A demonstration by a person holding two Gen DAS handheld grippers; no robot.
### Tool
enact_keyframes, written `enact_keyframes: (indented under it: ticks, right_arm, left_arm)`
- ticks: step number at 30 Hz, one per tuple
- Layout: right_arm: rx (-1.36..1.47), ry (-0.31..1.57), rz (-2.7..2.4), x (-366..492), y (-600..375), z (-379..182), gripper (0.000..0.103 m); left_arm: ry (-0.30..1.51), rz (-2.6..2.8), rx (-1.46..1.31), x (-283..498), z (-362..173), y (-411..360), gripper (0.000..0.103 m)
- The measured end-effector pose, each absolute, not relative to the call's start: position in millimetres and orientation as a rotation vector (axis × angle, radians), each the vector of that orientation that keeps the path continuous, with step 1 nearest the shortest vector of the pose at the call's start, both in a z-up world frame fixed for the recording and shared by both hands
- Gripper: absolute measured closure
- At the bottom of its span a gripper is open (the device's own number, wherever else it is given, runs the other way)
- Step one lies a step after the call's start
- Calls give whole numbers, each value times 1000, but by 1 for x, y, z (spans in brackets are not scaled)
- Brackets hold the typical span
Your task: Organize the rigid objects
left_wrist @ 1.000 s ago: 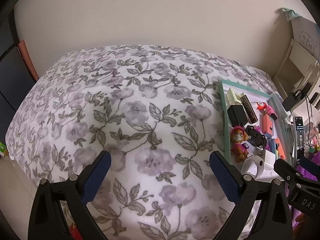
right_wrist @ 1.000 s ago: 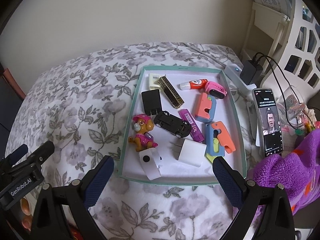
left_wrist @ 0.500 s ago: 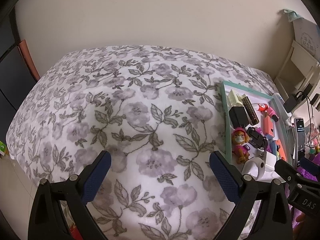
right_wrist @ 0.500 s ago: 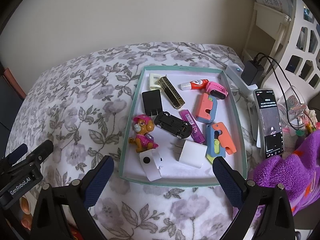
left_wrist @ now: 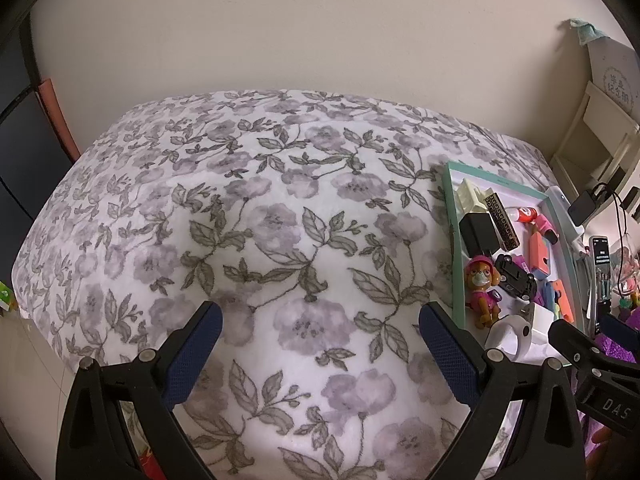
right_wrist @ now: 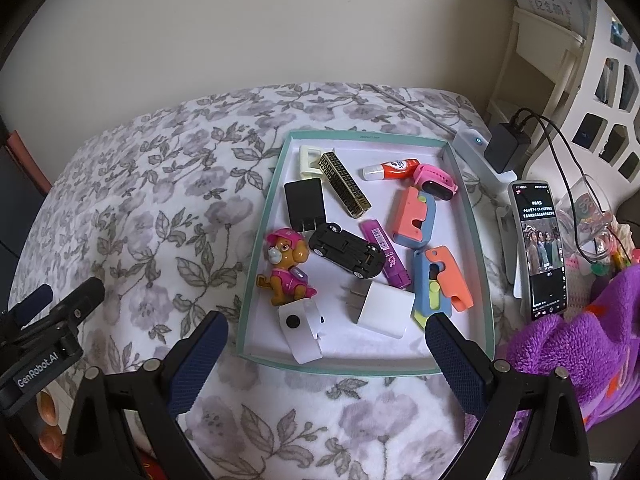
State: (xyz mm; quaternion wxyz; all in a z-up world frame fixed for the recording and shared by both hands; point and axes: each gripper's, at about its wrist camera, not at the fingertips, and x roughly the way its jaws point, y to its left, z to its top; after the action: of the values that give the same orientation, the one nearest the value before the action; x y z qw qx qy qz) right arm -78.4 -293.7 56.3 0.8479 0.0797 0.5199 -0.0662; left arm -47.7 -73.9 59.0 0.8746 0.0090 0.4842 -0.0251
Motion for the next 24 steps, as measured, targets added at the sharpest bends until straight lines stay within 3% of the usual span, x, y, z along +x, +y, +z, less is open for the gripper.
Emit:
enact_keyframes:
  ticks: [24]
  right_arm:
    - [156,1101,-135,-77,-292,54,2]
  left_arm:
    - [1018,-48,19,-46,55,-73,4]
